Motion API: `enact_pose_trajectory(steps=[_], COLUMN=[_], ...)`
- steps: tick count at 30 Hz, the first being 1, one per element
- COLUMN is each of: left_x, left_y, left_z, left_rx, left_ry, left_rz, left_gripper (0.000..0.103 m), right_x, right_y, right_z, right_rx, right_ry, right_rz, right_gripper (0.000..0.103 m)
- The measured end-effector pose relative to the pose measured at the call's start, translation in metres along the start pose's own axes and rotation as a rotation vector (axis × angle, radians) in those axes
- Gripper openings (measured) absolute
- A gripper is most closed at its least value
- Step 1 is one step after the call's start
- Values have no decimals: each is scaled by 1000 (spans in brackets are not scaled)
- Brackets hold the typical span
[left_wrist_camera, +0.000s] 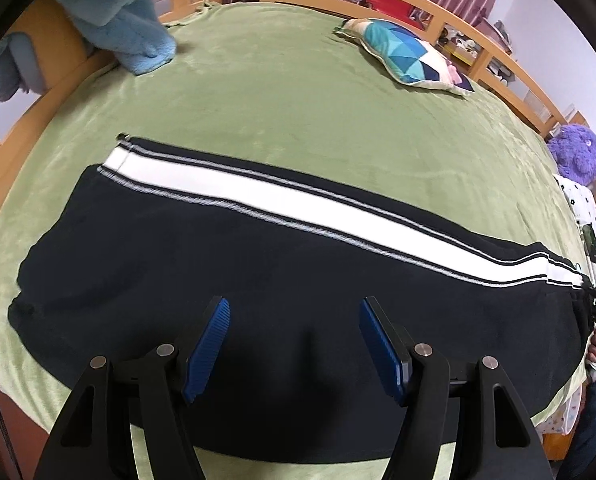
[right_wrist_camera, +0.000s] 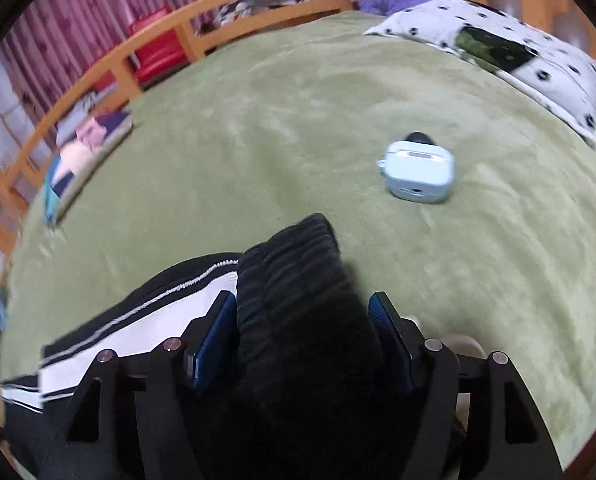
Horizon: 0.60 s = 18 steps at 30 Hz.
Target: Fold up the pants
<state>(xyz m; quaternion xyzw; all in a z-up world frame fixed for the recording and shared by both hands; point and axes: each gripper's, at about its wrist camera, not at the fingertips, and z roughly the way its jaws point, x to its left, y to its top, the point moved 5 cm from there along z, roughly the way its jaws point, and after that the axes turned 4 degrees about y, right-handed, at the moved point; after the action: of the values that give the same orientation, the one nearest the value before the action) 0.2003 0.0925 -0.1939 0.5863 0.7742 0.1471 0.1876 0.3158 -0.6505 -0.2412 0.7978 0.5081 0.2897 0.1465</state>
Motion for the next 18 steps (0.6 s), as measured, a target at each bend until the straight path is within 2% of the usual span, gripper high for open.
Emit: enact_pose_trajectory(steps=[4,7,12,16,18], left_x=[17,30,60,84,96], left_y=[-5,-8,-1,22,44], left_z=[2,5,4,8,14], left_rx=[7,15,-25,-70,-96], left_ry=[-5,-11,23,36,50], left_rz=[-27,-54,-89,-83,-69], left_gripper=[65,65,65,65,64], right_x=[13,50,114,134,134], right_y=[-13,-24,-64,-99,-113], right_z=[-54,-79,-88,-82,-80], right_rx=[-71,-87,-67,-27,-9], right_ry=[0,80,114,133,131], right_rz=[8,-45,-156,-127,-98], right_gripper=[68,70,70,70,70])
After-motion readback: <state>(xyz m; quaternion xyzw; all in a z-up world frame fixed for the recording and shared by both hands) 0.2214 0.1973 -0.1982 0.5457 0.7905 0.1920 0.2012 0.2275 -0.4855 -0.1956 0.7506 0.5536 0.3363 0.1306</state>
